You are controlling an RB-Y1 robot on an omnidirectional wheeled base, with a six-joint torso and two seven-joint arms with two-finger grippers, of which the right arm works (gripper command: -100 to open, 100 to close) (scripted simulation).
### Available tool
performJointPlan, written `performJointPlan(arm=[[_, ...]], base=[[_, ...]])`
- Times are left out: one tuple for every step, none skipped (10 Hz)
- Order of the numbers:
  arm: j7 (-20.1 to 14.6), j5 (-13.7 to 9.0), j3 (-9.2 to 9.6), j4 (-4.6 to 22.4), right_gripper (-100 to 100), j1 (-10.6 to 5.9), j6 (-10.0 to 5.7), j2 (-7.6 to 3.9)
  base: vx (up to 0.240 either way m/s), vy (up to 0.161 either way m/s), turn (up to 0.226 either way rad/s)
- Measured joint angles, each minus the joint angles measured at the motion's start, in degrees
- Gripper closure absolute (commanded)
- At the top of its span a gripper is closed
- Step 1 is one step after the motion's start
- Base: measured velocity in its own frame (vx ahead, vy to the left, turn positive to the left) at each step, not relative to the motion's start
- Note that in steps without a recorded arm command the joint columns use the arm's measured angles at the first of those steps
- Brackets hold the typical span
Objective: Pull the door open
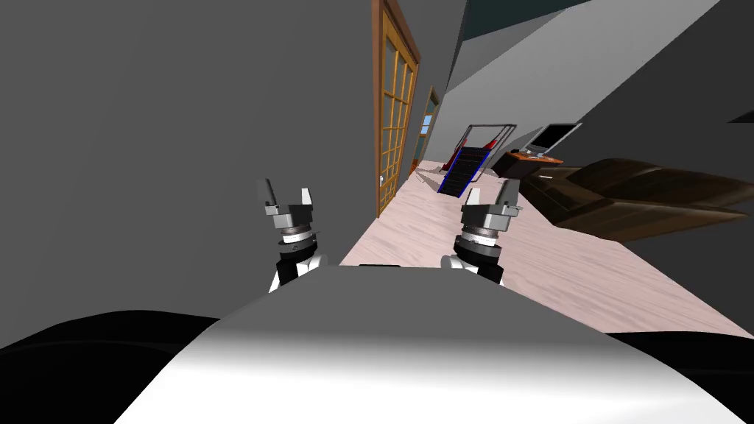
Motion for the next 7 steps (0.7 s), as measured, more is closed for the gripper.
performJointPlan(arm=[[0.5,0.4,-0.19,1.0,-100,-0.28,-0.33,-0.5],[1.3,0.9,-0.37,1.9,-100,-0.41,-0.54,-0.98],[2.0,1.4,-0.49,3.1,-100,-0.73,-0.94,-1.33],[3.0,2.1,-0.54,4.0,-100,-0.87,-1.16,-1.75],[3.7,2.6,-0.63,5.0,-100,-1.07,-1.46,-2.05],[4.6,3.2,-0.61,6.1,-100,-1.24,-1.9,-2.28],[5.5,3.8,-0.86,7.3,-100,-1.82,-2.04,-2.69]], base=[[0.166,-0.024,0.102],[0.14,-0.028,0.086],[0.163,-0.015,0.125],[0.163,-0.02,0.099],[0.141,-0.036,0.122],[0.156,-0.055,0.127],[0.164,-0.053,0.132]])
